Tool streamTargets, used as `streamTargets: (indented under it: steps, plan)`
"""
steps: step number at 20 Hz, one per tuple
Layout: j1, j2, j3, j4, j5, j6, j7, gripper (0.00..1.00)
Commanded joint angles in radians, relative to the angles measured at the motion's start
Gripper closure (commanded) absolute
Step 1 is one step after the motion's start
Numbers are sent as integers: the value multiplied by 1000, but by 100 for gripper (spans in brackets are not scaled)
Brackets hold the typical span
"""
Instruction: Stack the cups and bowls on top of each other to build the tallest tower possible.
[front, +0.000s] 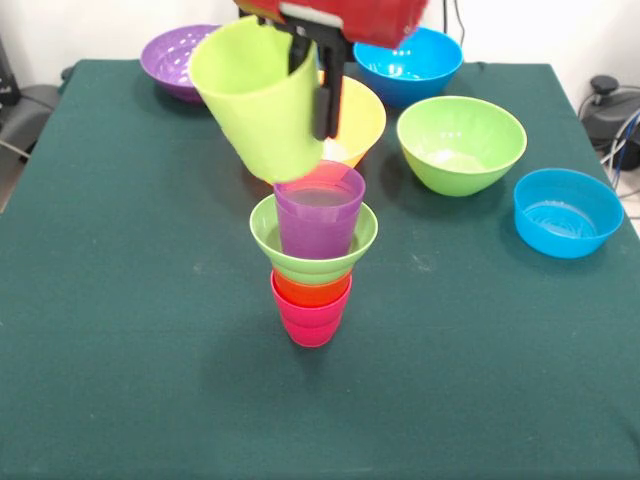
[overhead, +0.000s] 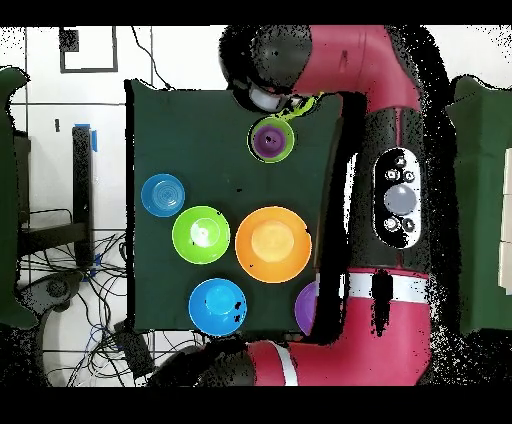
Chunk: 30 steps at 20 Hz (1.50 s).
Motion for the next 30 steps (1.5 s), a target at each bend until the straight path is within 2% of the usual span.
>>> streamTargets:
  steps: [1,8,14,18,30]
  plan:
    - [40,39,-12,-18,-66,104,-46,100]
    - [70,54,-43,-46,-59,117,-31,100]
    - [78,30,-70,-15,-46,113,-41,100]
    - [84,39,-79,-53,-50,149,-50,100]
    - [107,25,-116,-18,-22,140,-16,100]
